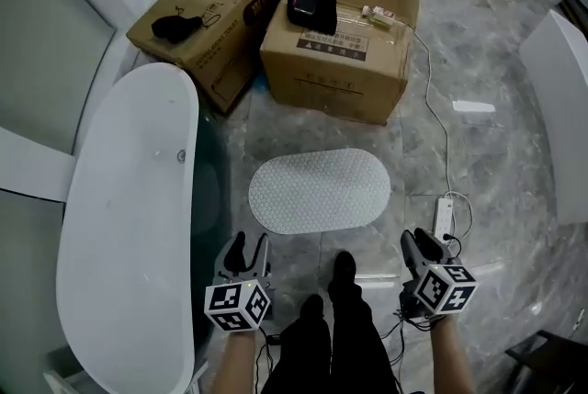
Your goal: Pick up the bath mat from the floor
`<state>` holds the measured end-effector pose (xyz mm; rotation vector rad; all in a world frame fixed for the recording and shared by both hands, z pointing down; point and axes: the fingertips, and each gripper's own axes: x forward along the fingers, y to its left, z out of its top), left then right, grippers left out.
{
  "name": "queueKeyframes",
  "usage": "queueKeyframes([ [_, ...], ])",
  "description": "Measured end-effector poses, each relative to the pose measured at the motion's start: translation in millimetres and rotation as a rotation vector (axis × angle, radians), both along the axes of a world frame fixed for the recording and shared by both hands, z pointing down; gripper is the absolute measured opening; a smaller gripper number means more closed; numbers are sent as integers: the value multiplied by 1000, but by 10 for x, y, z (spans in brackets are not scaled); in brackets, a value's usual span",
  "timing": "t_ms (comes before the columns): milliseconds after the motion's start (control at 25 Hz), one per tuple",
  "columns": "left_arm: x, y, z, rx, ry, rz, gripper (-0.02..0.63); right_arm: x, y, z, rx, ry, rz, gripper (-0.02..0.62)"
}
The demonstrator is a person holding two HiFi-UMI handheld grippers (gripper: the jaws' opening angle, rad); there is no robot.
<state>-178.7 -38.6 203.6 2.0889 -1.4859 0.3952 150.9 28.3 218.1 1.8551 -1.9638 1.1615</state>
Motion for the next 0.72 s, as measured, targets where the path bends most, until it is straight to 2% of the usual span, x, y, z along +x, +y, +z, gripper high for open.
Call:
queueKeyframes([
  [360,184,-306,1719,-14,-15,20,216,248,-312,1745,-4,14,15,132],
  [720,309,-445,3176,18,-18,65,216,406,-554,3167,45,46,9,132],
])
